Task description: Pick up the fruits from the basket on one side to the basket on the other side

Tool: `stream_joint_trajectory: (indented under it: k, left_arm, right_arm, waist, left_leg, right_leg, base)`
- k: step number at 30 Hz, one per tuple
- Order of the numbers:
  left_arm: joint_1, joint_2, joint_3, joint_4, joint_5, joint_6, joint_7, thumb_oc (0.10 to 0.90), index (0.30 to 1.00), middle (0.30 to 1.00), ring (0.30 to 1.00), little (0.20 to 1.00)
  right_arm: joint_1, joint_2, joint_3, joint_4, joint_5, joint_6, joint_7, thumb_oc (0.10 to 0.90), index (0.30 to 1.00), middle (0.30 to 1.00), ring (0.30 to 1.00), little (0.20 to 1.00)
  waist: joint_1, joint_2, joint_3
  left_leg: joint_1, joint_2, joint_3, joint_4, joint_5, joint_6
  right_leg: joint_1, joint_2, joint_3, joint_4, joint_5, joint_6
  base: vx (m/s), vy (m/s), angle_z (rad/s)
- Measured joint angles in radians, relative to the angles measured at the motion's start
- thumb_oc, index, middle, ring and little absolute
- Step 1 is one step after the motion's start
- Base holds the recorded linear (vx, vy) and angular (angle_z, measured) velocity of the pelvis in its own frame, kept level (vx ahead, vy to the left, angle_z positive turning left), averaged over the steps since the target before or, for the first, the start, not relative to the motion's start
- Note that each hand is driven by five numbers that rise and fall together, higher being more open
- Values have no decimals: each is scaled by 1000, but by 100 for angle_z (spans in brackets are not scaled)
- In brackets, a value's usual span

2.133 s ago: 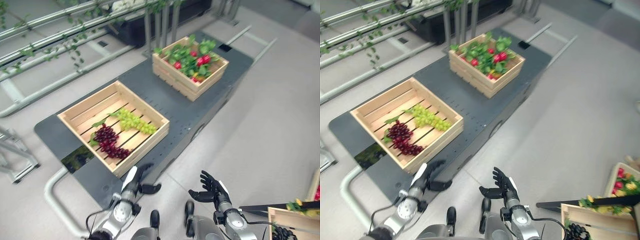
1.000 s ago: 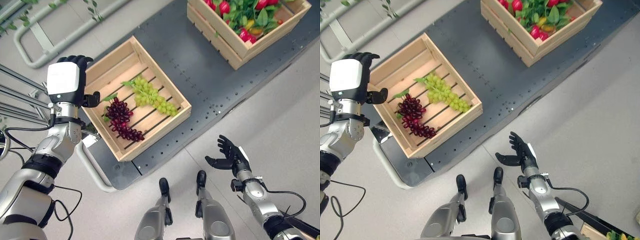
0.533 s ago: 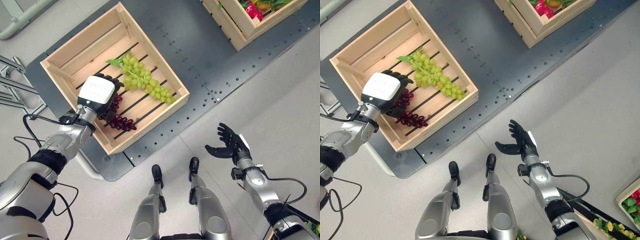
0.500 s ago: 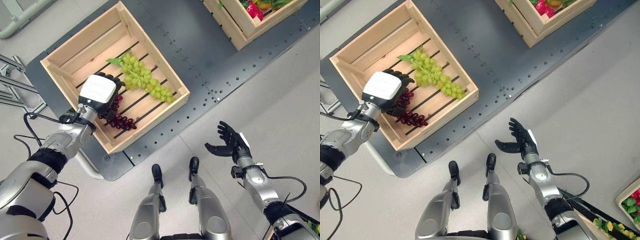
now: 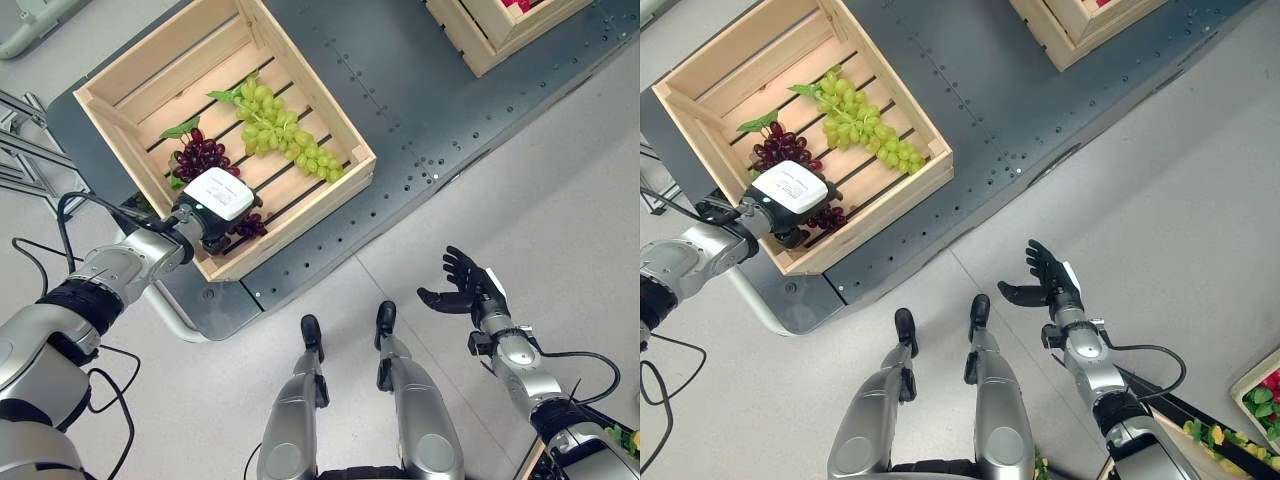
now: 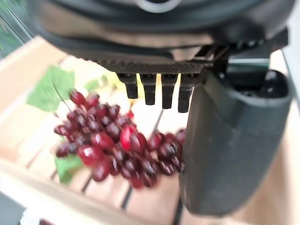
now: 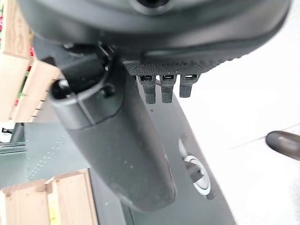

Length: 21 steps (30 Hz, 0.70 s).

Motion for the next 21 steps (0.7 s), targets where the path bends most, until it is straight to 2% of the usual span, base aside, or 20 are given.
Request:
stream_joint_trajectory:
  k: [9,15,21]
  left_arm:
    - [-99,116,-25,-116,-78,36,-116,800,900,900,900,900]
    - [-131,120,-25,-166,-73,50,-172,800,900,900,900,900]
    - [-134,108,-50,-167,4,39,-197,800,900,900,900,900]
  right_arm:
    - [6,-1,1,-2,-1,2,0,800,900,900,900,900]
    - [10,0,0,2,-1,1,0,800,900,900,900,900]
    - [1,0,-1,12,-2,1,0,800,900,900,900,900]
  waist:
    - [8,-1,1]
    - [21,-1,1]
    - [28,-3,2]
  left_leg:
    - [-2,1,-8,0,0,0]
    - [-19,2,-17,19,0,0]
    - [-79,1,-24,53,-1,0]
  right_leg:
    - [0,1,-8,4,-5,-4]
    - [-7,-4,-23,19,-11,-6]
    - [-71,-14,-23,73,-28,-12]
  base:
    - [-1,-20,2]
    - [12,-19,7]
    - [19,-11,4]
